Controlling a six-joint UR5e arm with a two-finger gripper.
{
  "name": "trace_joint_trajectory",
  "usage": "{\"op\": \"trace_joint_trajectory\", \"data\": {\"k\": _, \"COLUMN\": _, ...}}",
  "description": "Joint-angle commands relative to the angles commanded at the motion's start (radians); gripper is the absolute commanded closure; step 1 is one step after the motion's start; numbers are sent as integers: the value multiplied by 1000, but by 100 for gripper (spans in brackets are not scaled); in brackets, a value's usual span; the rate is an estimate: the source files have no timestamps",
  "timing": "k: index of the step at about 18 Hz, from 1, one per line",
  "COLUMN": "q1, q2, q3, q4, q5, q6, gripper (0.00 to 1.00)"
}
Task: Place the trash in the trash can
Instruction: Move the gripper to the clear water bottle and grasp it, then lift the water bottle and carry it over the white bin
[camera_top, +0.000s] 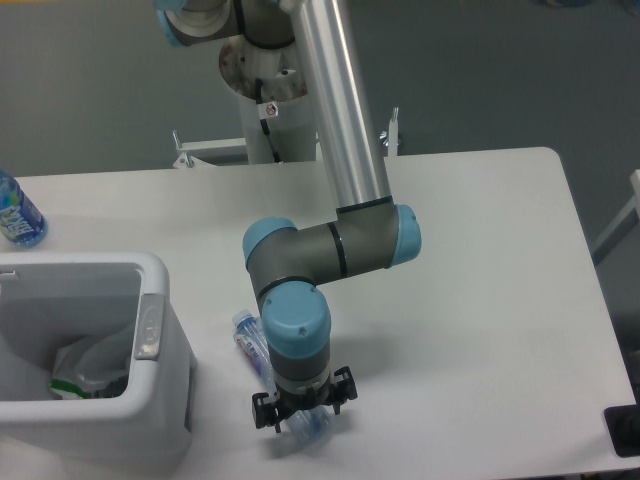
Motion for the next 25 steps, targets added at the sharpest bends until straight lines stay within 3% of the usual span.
{"op": "trace_joint_trajectory", "data": {"k": 3, "q1": 0, "q2": 5, "q3": -2, "q4": 0, "q5": 0, "q6": -5, "gripper": 28}}
{"op": "trace_joint_trajectory", "data": {"k": 4, "q1": 0, "q2": 6, "q3": -2, "q4": 0, "q5": 0, "q6": -5, "gripper": 32}}
{"op": "trace_joint_trajectory", "data": {"k": 13, "q1": 0, "q2": 17, "q3": 3, "q4": 0, "q5": -2, "q6": -2, "gripper": 37}}
{"op": "trace_joint_trajectory", "data": {"k": 20, "q1": 51, "q2": 119, "q3": 29, "q4": 12, "q5": -53, "q6": 9, "gripper": 37}}
{"op": "trace_joint_trajectory", "data": {"k": 23, "q1": 83, "q2": 149, "q3": 92, "q4": 12, "q5": -119, "q6": 8, "gripper": 38}}
{"op": "trace_joint_trajectory", "data": {"k": 25, "q1": 113, "q2": 172, "q3": 161, "q4": 12, "q5": -226, "q6": 6, "gripper": 39}}
